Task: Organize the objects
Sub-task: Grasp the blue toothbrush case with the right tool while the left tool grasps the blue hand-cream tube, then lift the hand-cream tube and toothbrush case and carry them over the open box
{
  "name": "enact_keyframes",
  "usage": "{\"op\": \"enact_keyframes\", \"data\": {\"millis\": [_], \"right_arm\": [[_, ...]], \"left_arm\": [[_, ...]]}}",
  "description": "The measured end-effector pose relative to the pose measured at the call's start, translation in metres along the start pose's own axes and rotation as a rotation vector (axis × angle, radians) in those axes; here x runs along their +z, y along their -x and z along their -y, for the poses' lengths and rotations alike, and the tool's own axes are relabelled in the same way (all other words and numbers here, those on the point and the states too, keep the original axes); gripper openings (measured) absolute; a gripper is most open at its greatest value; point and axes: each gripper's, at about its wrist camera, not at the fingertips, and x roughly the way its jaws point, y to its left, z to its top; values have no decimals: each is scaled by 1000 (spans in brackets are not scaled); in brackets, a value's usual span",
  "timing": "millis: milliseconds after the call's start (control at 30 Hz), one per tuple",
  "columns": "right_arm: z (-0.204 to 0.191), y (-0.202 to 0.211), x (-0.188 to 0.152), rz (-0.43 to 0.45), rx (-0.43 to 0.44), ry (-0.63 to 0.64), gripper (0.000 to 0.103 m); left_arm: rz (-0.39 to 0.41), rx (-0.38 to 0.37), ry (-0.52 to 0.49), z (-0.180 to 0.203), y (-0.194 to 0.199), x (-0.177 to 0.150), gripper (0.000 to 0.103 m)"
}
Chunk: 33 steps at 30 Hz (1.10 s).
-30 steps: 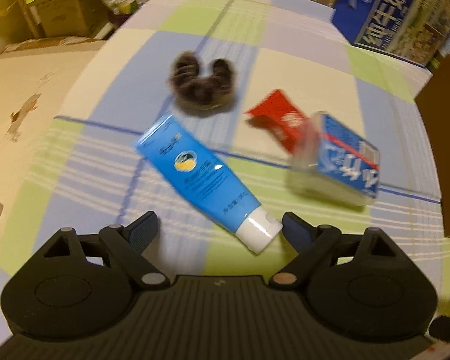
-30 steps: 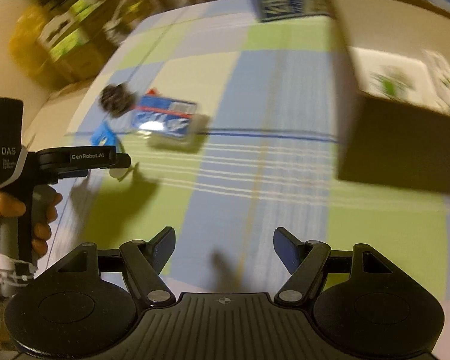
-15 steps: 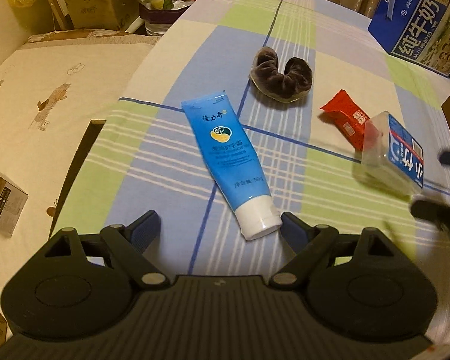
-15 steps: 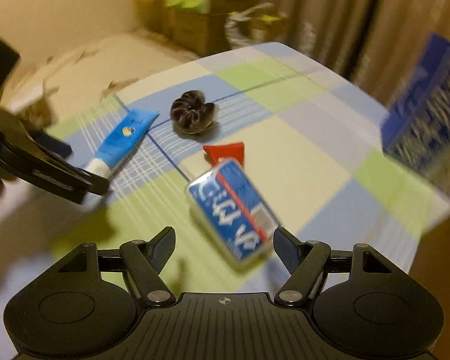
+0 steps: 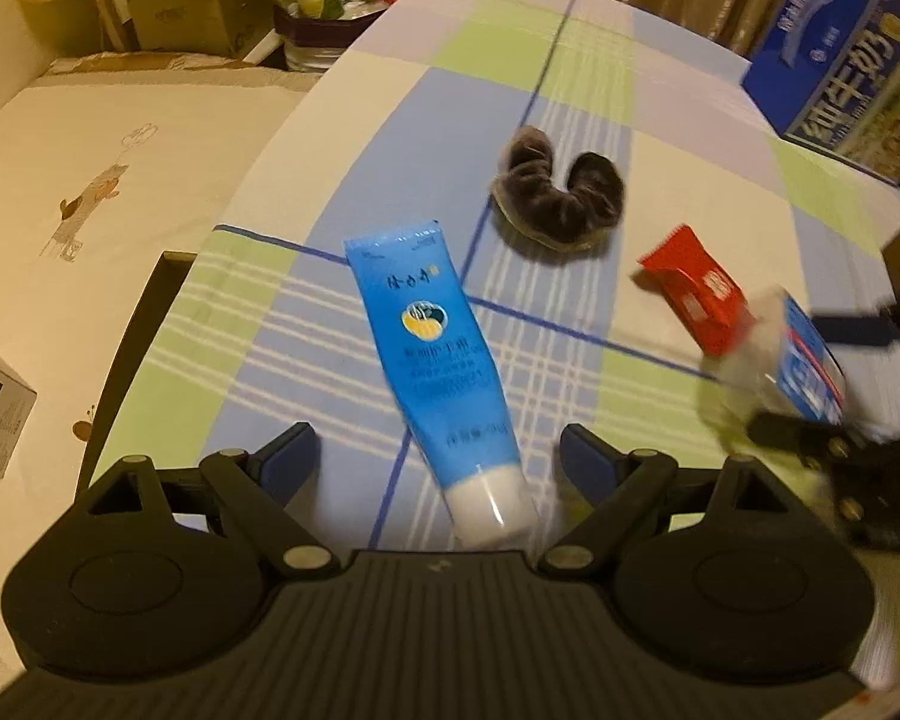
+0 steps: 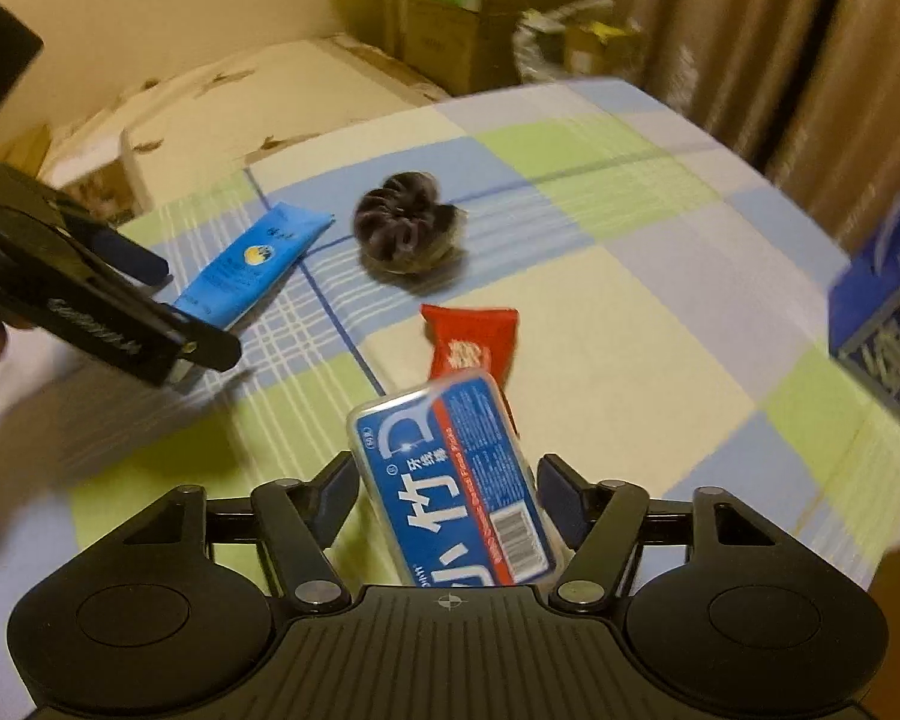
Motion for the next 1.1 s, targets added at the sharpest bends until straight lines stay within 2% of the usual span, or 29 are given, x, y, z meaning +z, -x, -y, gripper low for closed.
{"op": "enact_keyframes", "data": {"millis": [67, 200, 267, 367, 400, 500, 700, 867, 1067, 1100], "right_arm": [[4, 4, -4, -14, -1, -72, 60], [12, 16, -18, -39, -5, -231, 59], [15, 21, -26, -55, -10, -292, 59], [15, 30, -40, -66, -26, -361, 59], [15, 34, -46, -68, -28, -384, 59], [13, 47, -61, -61, -43, -445, 59], [-5, 72, -91, -71, -70, -502, 59], [-29, 89, -110, -113, -115, -480, 59], [-52, 96, -125, -138, -130, -440, 59], [-53, 94, -128, -147, -126, -441, 59]], "left_arm": [[7, 9, 8, -1, -4, 5, 84], [13, 30, -29, 4, -8, 12, 76], [18, 38, -51, 5, -9, 12, 67], [25, 42, -82, 6, -7, 10, 49], [28, 35, -91, 7, -5, 9, 38], [19, 1, -121, 10, 0, 1, 33], [-5, -54, -200, 26, 20, -35, 33], [-47, -116, -289, 48, 44, -76, 33], [-51, -121, -357, 65, 58, -105, 33], [-51, -117, -360, 67, 57, -104, 37]]}}
